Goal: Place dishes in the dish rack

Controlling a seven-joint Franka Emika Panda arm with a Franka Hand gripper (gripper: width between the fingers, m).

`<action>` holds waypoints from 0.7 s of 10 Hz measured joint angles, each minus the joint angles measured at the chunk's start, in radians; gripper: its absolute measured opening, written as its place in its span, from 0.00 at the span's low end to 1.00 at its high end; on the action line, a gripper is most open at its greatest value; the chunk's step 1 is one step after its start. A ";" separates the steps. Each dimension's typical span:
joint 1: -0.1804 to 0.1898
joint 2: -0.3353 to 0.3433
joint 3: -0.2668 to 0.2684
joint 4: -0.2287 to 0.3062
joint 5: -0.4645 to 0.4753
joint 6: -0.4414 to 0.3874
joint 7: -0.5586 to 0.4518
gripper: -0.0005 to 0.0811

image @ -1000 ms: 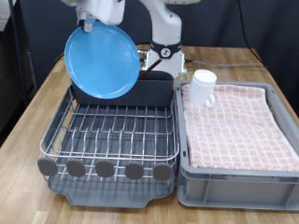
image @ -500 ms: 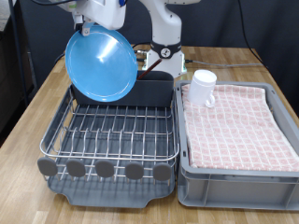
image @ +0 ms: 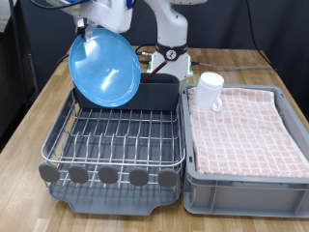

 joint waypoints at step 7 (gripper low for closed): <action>-0.001 0.049 -0.026 -0.017 -0.029 0.123 -0.196 0.04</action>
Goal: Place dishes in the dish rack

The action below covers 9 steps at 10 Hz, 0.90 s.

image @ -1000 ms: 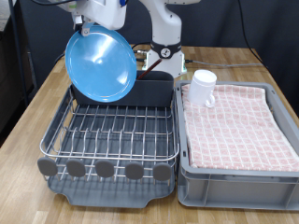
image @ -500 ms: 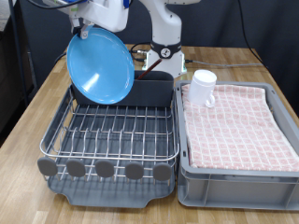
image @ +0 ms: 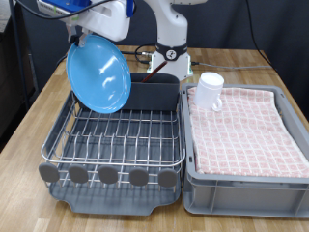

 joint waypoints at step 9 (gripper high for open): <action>0.001 0.055 -0.021 -0.069 0.084 0.229 -0.351 0.04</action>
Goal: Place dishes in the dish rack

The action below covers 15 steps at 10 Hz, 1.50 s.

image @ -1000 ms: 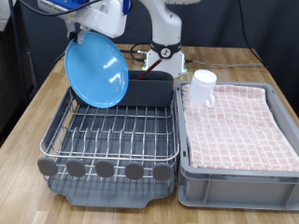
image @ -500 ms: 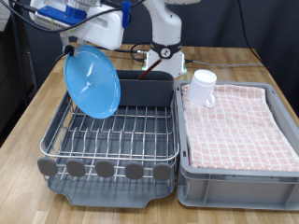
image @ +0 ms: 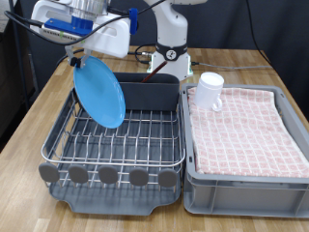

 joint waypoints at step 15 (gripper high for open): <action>0.002 0.070 -0.012 -0.022 -0.378 0.110 0.026 0.04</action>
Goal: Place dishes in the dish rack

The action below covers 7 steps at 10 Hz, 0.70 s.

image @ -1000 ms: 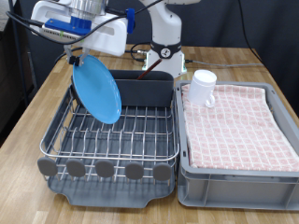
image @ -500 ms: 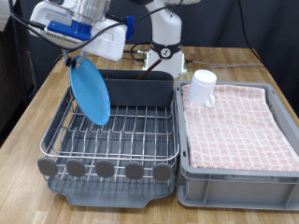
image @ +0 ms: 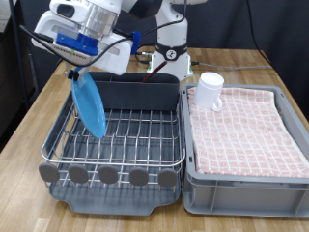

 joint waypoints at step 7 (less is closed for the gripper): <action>0.016 0.037 0.017 0.029 -0.091 -0.025 0.035 0.04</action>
